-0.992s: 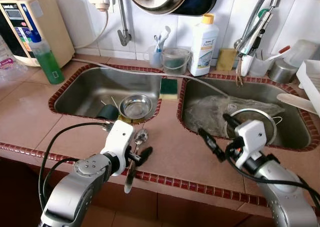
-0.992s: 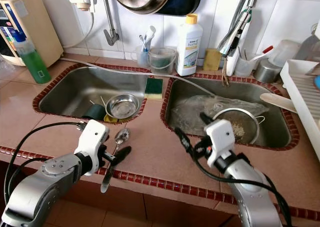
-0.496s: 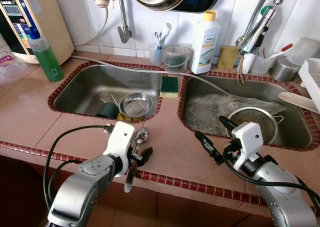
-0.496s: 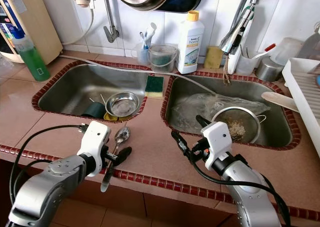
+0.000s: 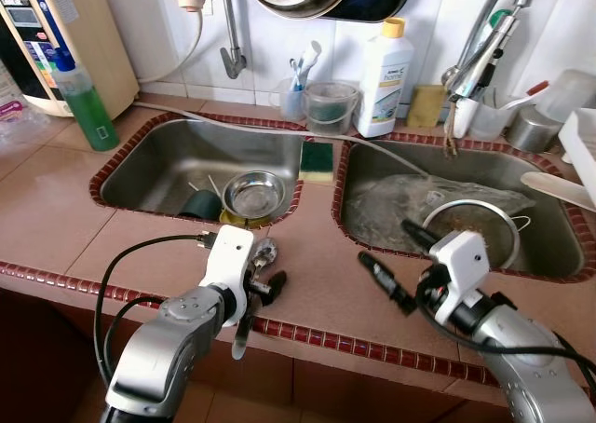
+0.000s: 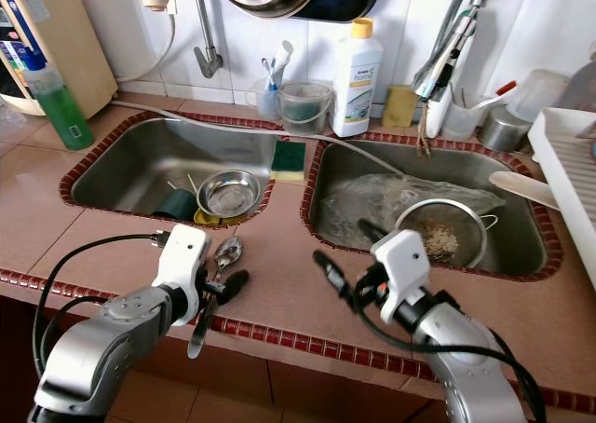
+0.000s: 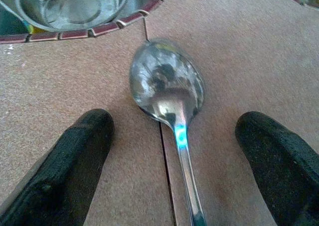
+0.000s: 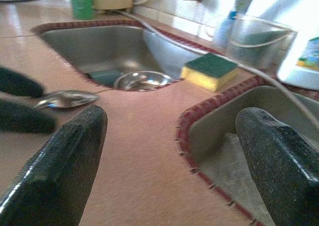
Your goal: Kitchen organization
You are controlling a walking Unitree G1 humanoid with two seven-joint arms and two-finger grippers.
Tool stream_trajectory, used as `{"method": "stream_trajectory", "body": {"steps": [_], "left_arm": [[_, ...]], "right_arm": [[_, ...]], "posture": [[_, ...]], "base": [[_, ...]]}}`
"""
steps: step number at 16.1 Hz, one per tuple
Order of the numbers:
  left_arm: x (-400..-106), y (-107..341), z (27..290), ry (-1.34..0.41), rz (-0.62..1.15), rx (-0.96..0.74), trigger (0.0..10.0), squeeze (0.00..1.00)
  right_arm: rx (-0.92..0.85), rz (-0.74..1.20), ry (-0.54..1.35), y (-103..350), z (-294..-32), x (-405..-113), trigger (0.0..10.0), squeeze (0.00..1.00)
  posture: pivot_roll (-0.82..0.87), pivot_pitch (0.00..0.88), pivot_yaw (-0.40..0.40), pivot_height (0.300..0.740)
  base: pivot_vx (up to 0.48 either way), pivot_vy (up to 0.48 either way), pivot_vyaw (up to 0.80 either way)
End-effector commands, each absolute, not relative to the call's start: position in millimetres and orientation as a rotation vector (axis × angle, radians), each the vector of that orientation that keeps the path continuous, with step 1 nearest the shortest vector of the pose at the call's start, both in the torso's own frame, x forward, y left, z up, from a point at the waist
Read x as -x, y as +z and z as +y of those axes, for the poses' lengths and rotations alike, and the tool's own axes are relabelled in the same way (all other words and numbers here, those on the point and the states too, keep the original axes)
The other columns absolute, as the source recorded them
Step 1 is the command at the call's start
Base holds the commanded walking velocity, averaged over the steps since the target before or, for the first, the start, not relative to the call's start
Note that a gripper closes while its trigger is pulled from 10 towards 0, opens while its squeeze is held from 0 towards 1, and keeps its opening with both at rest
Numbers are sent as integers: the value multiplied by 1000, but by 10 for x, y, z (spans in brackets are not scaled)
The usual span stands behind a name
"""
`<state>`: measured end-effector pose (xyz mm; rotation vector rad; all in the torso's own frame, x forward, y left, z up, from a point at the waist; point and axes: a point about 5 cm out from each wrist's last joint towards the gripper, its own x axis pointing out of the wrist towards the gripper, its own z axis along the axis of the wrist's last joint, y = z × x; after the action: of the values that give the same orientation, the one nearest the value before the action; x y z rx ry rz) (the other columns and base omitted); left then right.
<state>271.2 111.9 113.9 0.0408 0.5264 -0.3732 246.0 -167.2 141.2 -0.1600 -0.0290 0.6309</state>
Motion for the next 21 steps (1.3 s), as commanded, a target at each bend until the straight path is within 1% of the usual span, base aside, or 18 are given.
{"method": "stream_trajectory", "body": {"steps": [1,4,5,6,7,8,10,17,21], "left_arm": [[-2700,950,1259,-281,627,-38,10000,0],[-2734,915,1288,-237,615,-16,10000,0],[-2724,916,1283,-256,593,-26,9490,0],[-2704,919,1271,-299,566,-36,2471,0],[-2693,921,1266,-319,559,-29,2471,0],[-2680,932,1261,-348,541,-53,0,0],[-2671,940,1256,-371,532,-34,0,0],[-2658,959,1244,-423,499,-76,0,0],[-2659,967,1250,-429,495,-79,0,0]], "right_arm": [[169,-32,651,1450,-1655,-2439,10000,0],[171,-31,647,1468,-1666,-2445,10000,0],[172,-30,647,1475,-1674,-2440,10000,0],[177,-28,647,1488,-1690,-2436,10000,0],[179,-28,647,1493,-1697,-2436,10000,0],[180,-28,647,1504,-1702,-2438,10000,0],[182,-34,649,1536,-1699,-2447,10000,0],[186,-44,670,1594,-1670,-2442,10000,0],[140,23,782,1526,-1575,-2326,10000,0]], "posture": [[-221,80,26,740],[-223,80,26,740],[-228,83,24,740],[-230,85,23,740],[-230,86,23,740],[-230,86,23,740],[-229,89,20,740],[-229,95,27,740],[-225,97,31,740]], "base": [[0,0,0],[0,0,0],[0,0,0],[0,0,0],[0,0,0],[0,0,0],[0,0,0],[0,0,0],[0,0,0]]}}
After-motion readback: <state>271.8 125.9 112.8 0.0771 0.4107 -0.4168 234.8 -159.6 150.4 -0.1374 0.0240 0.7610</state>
